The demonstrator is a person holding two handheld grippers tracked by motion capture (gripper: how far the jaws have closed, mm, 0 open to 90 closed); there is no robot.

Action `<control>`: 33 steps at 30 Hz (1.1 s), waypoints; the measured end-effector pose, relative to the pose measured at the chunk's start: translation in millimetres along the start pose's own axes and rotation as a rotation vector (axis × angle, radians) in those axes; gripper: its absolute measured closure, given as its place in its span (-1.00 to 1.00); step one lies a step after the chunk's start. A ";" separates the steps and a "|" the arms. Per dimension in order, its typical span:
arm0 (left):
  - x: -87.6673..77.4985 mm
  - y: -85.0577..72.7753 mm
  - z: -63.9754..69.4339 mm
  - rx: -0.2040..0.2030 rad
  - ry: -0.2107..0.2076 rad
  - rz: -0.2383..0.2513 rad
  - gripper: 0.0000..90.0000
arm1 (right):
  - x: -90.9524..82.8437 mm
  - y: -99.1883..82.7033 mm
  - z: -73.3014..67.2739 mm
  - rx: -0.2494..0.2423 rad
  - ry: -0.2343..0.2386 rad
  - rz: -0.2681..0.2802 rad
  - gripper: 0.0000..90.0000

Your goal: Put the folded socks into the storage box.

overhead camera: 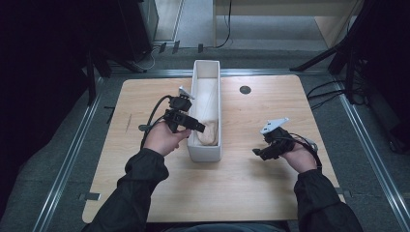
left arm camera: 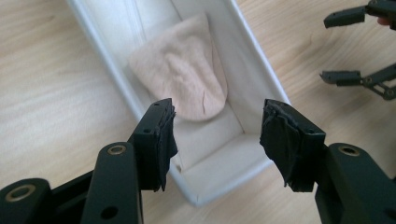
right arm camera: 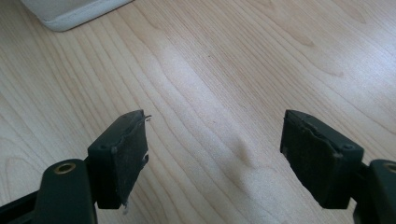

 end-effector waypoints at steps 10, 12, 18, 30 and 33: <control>-17.6 -28.9 -18.6 -0.025 0.012 0.034 -0.04 | 0.6 -0.3 -1.2 -0.005 0.003 -0.008 -0.49; -18.7 -32.6 -22.9 -0.028 0.017 0.031 -0.04 | 0.6 -0.3 -1.3 -0.005 0.003 -0.008 -0.49; -17.6 -46.8 -40.7 -0.060 0.023 0.044 -0.04 | 0.9 -0.4 -1.7 -0.007 0.003 -0.011 -0.49; 4.4 -66.0 -68.9 -0.071 0.039 0.041 -0.04 | 1.5 -0.7 -2.6 -0.012 0.007 -0.019 -0.49; 11.6 -69.3 -75.1 -0.078 0.029 0.050 -0.05 | 1.6 -0.8 -2.7 -0.013 0.006 -0.021 -0.49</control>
Point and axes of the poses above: each handheld gripper's, and its own axes: x roughly forward along the jaws, y roughly out of its top, z roughly to its right, the point moved 3 cm from there along x, roughly forward along the jaws, and after that the axes turned 9 degrees about -z, right-handed, at the moved point
